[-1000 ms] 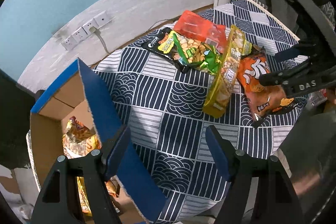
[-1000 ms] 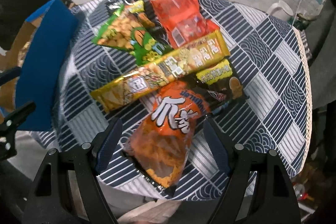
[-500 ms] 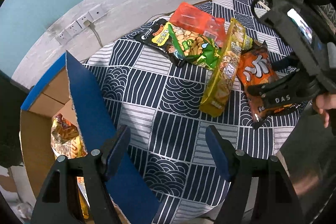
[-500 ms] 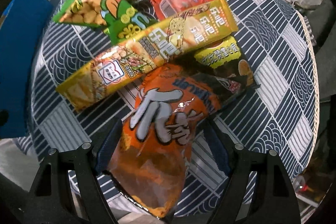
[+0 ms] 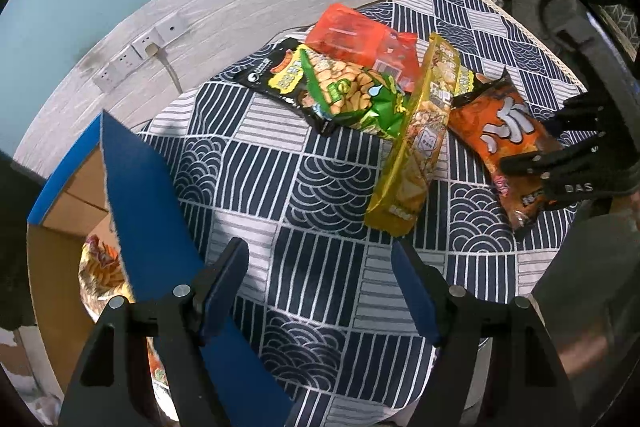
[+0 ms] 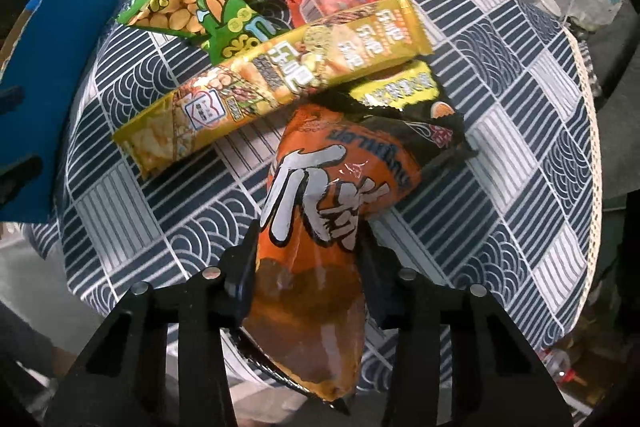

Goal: Organize snacks
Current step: 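Grasp the long yellow Lebao bar with left tool while right tool grasps orange Wangwang bag, then lift both held packets and carry them over the cardboard box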

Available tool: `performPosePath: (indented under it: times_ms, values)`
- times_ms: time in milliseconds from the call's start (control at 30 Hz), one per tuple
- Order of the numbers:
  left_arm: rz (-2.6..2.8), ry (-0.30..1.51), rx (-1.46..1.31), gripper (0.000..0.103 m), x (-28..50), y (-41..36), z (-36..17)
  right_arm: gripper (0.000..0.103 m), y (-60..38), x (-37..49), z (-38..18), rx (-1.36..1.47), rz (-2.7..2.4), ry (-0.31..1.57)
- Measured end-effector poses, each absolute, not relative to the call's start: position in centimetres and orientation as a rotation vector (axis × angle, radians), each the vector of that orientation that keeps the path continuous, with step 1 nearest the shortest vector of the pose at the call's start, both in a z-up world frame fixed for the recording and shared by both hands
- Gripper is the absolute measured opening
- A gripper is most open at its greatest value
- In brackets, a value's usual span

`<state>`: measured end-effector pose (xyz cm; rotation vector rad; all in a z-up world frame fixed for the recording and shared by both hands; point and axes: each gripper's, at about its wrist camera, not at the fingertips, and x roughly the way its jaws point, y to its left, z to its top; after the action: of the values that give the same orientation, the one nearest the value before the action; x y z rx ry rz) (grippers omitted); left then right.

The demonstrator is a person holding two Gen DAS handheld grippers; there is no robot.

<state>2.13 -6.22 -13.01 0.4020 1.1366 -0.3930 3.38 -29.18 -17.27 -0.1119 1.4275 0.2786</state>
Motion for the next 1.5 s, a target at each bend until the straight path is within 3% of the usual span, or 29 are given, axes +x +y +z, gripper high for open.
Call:
performPosePath:
  times_ms: [667,1400,1433,1500]
  values:
    - [-0.469,1.144,0.402,0.078,5.0,-14.3,-14.4,0.042,-34.6,4.6,-12.2,-0.005,0.253,1.283]
    - [-0.479,1.287,0.361,0.079,9.0,-20.0,-20.2,0.042,-39.9,6.0,-14.4,0.121,0.206,1.302]
    - [-0.476,1.289,0.36,0.078,9.0,-19.9,-20.4,0.042,-39.9,6.1,-14.4,0.124,0.206,1.304]
    - [-0.477,1.294,0.353,0.057,8.9,-19.8,-20.6,0.042,-40.0,6.1,-14.5,0.124,0.206,1.304]
